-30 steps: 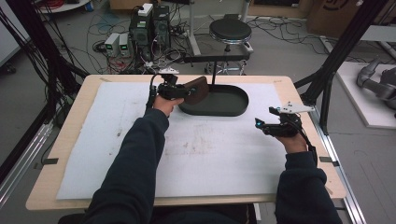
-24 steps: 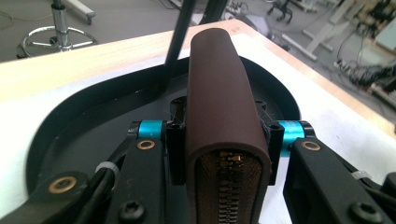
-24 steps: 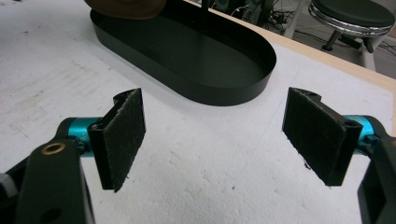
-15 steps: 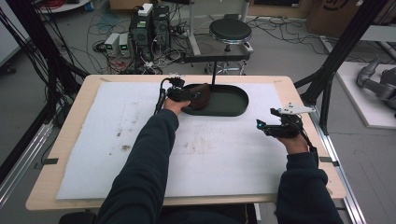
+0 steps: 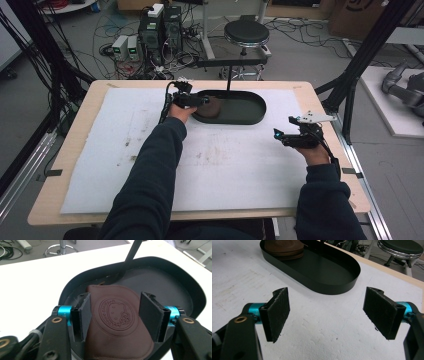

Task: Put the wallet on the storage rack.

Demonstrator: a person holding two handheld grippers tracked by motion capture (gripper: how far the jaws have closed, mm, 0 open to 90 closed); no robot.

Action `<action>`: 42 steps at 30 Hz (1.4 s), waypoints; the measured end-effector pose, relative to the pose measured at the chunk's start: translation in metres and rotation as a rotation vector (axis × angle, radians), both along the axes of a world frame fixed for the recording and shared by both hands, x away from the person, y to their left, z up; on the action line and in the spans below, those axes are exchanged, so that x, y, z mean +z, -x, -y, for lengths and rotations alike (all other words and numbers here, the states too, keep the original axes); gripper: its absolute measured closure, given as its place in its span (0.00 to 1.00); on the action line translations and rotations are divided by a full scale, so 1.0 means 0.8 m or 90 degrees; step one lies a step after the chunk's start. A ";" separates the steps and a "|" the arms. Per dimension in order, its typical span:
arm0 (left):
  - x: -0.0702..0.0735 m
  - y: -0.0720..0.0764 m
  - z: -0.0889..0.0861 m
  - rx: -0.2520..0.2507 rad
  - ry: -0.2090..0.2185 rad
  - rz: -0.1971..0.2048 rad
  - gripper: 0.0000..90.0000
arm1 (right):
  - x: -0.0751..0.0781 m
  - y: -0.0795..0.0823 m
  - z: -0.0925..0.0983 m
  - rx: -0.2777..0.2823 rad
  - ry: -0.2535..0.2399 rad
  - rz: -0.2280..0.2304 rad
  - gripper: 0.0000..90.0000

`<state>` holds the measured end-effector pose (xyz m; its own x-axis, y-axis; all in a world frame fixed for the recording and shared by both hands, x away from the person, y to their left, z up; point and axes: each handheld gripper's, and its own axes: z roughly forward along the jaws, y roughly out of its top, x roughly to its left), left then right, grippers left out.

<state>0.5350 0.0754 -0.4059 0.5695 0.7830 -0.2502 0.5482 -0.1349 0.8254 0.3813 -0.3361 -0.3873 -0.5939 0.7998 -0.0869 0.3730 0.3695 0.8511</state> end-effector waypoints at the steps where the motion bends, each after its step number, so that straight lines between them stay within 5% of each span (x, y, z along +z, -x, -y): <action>1: 0.003 0.004 -0.002 -0.004 0.003 0.006 0.47 | 0.000 -0.001 0.001 0.002 0.002 0.002 0.24; 7: 0.019 0.054 -0.016 -0.032 -0.016 0.053 0.21 | -0.002 -0.002 0.000 0.002 0.006 -0.002 0.24; 14: 0.037 0.121 -0.061 -0.047 0.020 0.144 0.21 | -0.005 0.000 -0.004 0.002 0.008 -0.012 0.24; 17: 0.035 0.142 -0.083 -0.037 0.009 0.168 0.21 | -0.007 0.003 -0.004 0.002 -0.006 -0.018 0.24; 23: 0.026 0.173 -0.126 0.008 0.007 0.188 0.21 | -0.009 0.005 -0.001 -0.003 -0.009 -0.020 0.24; 30: 0.010 0.199 -0.157 0.014 0.008 0.192 0.21 | -0.009 0.007 -0.001 -0.010 -0.001 -0.020 0.24; 36: 0.008 0.207 -0.167 0.022 0.026 0.200 0.22 | -0.008 0.011 -0.003 -0.014 -0.001 -0.018 0.24; 42: 0.000 0.209 -0.167 0.017 0.014 0.190 0.22 | -0.008 0.011 -0.004 -0.014 0.000 -0.017 0.24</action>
<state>0.3681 0.2091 -0.4055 0.5995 0.7951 -0.0917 0.2843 -0.1045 0.9530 0.3728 -0.3330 -0.3939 -0.5782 0.8128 -0.0707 0.4036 0.3602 0.8411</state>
